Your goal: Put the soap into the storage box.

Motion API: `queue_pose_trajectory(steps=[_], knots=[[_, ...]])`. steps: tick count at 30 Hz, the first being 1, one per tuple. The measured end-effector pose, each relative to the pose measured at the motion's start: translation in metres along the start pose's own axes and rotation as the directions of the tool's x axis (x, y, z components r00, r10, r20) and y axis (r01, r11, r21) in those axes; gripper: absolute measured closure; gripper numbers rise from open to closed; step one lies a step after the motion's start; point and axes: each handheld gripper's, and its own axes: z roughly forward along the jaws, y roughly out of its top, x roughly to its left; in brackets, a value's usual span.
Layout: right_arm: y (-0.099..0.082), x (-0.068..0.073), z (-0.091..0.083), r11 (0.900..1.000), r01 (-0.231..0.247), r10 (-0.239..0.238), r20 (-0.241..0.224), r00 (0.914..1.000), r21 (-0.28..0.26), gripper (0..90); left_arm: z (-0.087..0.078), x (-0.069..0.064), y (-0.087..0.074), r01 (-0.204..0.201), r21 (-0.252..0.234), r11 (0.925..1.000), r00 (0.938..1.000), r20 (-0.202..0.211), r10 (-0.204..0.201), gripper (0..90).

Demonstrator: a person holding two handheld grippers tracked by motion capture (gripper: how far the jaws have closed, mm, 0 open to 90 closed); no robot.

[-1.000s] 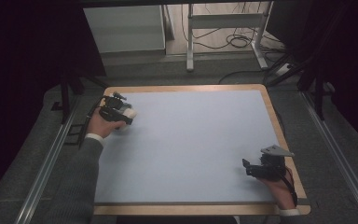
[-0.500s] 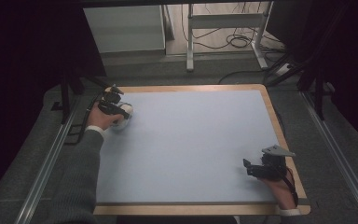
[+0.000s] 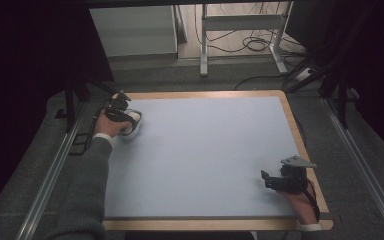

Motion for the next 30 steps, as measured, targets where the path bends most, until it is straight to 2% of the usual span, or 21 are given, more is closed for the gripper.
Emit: queue_pose_trajectory(steps=[2,4,8,15,17,20,22,24,26,27,28,29,30], knots=[[0.001,0.001,-0.001,1.0,0.003,-0.003,-0.001,1.0,-0.001,8.0,0.001,-0.001,-0.001,-0.004,-0.007,1.0,1.0,0.003,0.004,47.7],[0.0,0.0,-0.001,1.0,0.004,-0.004,0.0,1.0,-0.001,8.0,-0.004,-0.003,0.0,0.001,-0.038,0.9993,0.9998,0.021,0.0,42.5],[0.0,0.001,0.0,1.0,0.003,-0.003,0.0,1.0,0.003,8.0,-0.015,-0.009,-0.001,-0.017,-0.071,0.9973,0.9992,0.035,0.02,34.9],[0.001,0.002,0.0,1.0,0.008,-0.008,0.0,1.0,0.001,8.0,-0.03,-0.019,-0.007,-0.048,-0.12,0.9917,0.9972,0.052,0.054,30.2],[0.001,0.002,-0.001,1.0,0.006,-0.006,-0.003,1.0,0.0,8.0,-0.037,-0.026,-0.013,-0.065,-0.145,0.9873,0.9956,0.057,0.074,28.1],[0.001,0.002,-0.001,1.0,0.006,-0.006,-0.001,1.0,-0.002,8.0,-0.046,-0.036,-0.026,-0.092,-0.194,0.9767,0.9921,0.067,0.107,25.8],[0.001,0.003,-0.002,1.0,0.008,-0.008,0.002,1.0,-0.005,8.0,-0.049,-0.043,-0.035,-0.11,-0.21,0.9714,0.9883,0.08,0.129,25.4],[0.001,0.003,-0.002,0.9999,0.01,-0.01,0.004,0.9999,-0.006,8.0,-0.049,-0.049,-0.046,-0.135,-0.217,0.9668,0.9851,0.076,0.154,24.8],[0.001,0.004,-0.002,0.9999,0.012,-0.012,0.002,0.9999,-0.007,8.0,-0.049,-0.054,-0.057,-0.159,-0.238,0.9582,0.9802,0.078,0.182,24.5],[0.001,0.004,-0.002,0.9999,0.012,-0.012,0.002,0.9999,-0.007,8.0,-0.049,-0.054,-0.057,-0.159,-0.238,0.9582,0.9802,0.078,0.182,24.2],[0.001,0.006,-0.003,0.9998,0.016,-0.016,0.001,0.9999,-0.008,8.0,-0.05,-0.06,-0.069,-0.181,-0.265,0.9471,0.9748,0.08,0.208,24.2],[0.001,0.006,-0.003,0.9998,0.016,-0.016,0.0,0.9999,-0.008,8.0,-0.051,-0.063,-0.075,-0.183,-0.276,0.9435,0.9728,0.087,0.215,24.3],[0.001,0.006,-0.003,0.9998,0.016,-0.016,0.0,0.9999,-0.008,8.0,-0.051,-0.063,-0.075,-0.183,-0.276,0.9435,0.9728,0.087,0.215,24.3]])
